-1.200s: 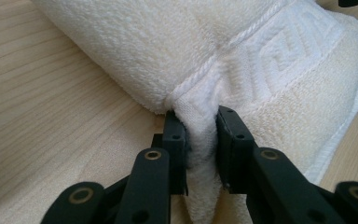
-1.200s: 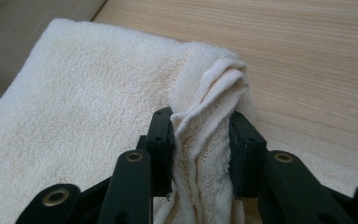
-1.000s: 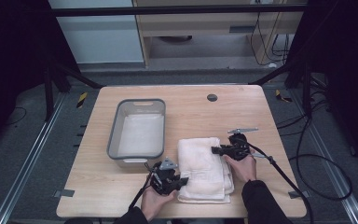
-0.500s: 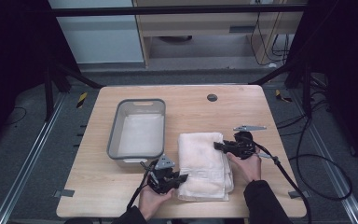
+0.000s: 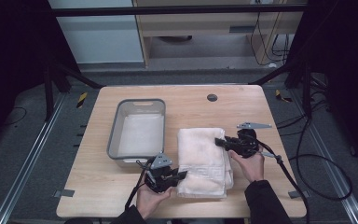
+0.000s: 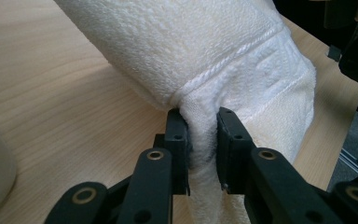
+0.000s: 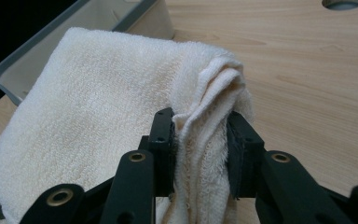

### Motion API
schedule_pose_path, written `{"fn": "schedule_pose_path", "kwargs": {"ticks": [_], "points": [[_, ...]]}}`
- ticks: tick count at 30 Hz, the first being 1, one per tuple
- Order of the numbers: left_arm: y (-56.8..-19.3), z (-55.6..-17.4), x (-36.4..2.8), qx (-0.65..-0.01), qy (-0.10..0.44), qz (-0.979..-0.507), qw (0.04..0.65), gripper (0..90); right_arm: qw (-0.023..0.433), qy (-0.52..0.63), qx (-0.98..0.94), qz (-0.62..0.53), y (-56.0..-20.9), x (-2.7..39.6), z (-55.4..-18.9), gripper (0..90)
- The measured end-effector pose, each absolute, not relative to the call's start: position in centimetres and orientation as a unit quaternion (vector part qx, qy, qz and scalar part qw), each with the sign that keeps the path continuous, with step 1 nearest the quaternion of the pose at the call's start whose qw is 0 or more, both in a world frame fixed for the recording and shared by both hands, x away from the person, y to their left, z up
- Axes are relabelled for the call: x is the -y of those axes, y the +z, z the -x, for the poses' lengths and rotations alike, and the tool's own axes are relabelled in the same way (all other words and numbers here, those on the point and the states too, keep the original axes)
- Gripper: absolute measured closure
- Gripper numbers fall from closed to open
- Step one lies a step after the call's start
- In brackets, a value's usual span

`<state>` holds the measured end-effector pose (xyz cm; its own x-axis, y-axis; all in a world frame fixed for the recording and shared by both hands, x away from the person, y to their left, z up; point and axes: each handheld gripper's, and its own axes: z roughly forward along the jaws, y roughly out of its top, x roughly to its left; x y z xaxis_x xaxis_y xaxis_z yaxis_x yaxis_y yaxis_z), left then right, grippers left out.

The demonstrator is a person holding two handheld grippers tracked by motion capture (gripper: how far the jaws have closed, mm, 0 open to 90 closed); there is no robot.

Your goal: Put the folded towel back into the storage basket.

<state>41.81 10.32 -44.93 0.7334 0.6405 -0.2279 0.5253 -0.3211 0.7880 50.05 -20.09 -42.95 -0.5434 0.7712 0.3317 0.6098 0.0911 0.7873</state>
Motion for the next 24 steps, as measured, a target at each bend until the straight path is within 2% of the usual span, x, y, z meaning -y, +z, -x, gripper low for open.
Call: {"fn": "schedule_pose_path", "kwargs": {"ticks": [24], "points": [[-42.1, -41.2, -11.1, -0.341, 0.093, -0.801, 0.483, 76.2, 0.115, 0.506, -0.726, -0.451, -39.5, 19.6, -49.1, 68.0]]}}
